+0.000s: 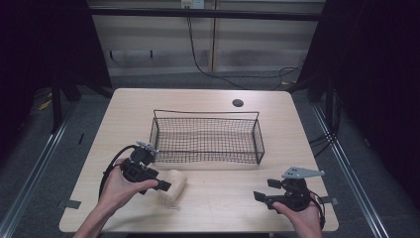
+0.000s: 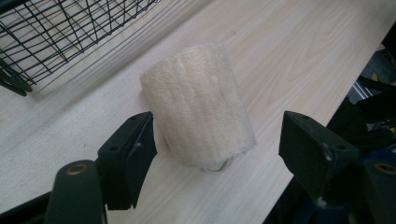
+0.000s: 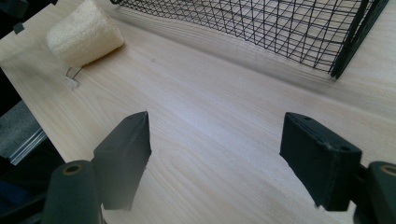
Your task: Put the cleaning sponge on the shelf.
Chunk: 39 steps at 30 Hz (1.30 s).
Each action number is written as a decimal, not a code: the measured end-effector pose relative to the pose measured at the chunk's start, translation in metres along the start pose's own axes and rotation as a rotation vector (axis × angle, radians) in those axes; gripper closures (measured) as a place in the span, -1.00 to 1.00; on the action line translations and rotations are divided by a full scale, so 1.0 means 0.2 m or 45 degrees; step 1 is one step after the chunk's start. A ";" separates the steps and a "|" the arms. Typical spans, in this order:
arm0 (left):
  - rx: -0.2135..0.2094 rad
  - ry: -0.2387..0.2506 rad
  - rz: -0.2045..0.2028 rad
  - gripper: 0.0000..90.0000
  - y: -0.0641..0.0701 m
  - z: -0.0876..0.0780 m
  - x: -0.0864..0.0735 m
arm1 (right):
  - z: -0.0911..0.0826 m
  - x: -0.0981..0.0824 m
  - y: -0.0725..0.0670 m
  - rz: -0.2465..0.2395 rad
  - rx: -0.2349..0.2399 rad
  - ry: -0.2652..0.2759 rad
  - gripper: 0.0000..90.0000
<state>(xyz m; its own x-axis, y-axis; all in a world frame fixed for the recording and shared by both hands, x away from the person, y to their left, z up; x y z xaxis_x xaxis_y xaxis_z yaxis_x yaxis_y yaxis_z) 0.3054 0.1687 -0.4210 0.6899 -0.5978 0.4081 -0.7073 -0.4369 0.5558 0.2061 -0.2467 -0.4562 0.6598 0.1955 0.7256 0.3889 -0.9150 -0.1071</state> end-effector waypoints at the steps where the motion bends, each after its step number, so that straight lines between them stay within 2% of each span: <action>1: -0.004 -0.007 -0.010 -0.40 -0.01 0.01 0.00 | 0.00 0.00 0.00 -0.001 0.002 -0.004 -0.46; 7: -0.017 -0.024 -0.060 -0.36 -0.06 0.04 0.03 | 0.01 0.00 0.00 -0.011 0.007 -0.009 -0.46; 12: -0.018 -0.037 -0.090 -0.36 -0.06 0.08 0.06 | 0.01 0.00 0.00 -0.004 0.013 -0.023 -0.46; 16: -0.012 -0.089 -0.095 -0.37 -0.06 0.11 0.08 | 0.01 0.00 0.00 -0.008 0.015 -0.023 -0.46; 18: 0.008 -0.092 -0.112 -0.36 -0.07 0.13 0.10 | 0.01 0.00 -0.01 -0.010 0.017 -0.024 -0.47; 23: 0.012 -0.130 -0.115 -0.33 -0.08 0.15 0.11 | 0.01 0.00 0.00 -0.005 0.019 -0.027 -0.47; 24: 0.009 -0.146 -0.133 -0.33 -0.08 0.16 0.12 | 0.01 0.00 -0.01 -0.006 0.019 -0.028 -0.47; 27: 0.017 -0.176 -0.124 -0.34 -0.08 0.17 0.13 | 0.02 0.00 -0.01 -0.016 0.024 -0.026 -0.47; 28: 0.036 -0.185 -0.125 -0.34 -0.07 0.18 0.13 | 0.02 0.00 -0.01 -0.015 0.025 -0.027 -0.47; 33: 0.038 -0.239 -0.121 -0.35 -0.07 0.22 0.15 | 0.02 0.00 -0.01 -0.014 0.027 -0.031 -0.47; 37: 0.078 -0.283 -0.119 -0.33 -0.06 0.26 0.16 | 0.02 0.00 -0.01 -0.015 0.027 -0.033 -0.47; 39: 0.093 -0.302 -0.101 -0.34 -0.05 0.28 0.17 | 0.02 0.00 -0.01 -0.014 0.029 -0.036 -0.47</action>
<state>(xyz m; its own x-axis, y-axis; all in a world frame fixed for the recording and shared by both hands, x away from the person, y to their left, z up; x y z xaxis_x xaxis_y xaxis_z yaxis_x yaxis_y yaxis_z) 0.3271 0.1157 -0.4529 0.6945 -0.6969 0.1790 -0.6673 -0.5309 0.5223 0.2079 -0.2440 -0.4591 0.6731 0.2157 0.7074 0.4105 -0.9046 -0.1148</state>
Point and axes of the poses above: each handheld gripper's, and its own axes: z roughly forward along the jaws, x roughly out of its top, y roughly to its right, the point moved 1 cm from there along z, roughly forward along the jaws, and after that the axes turned 15 degrees about -x, right-handed, at the moved point
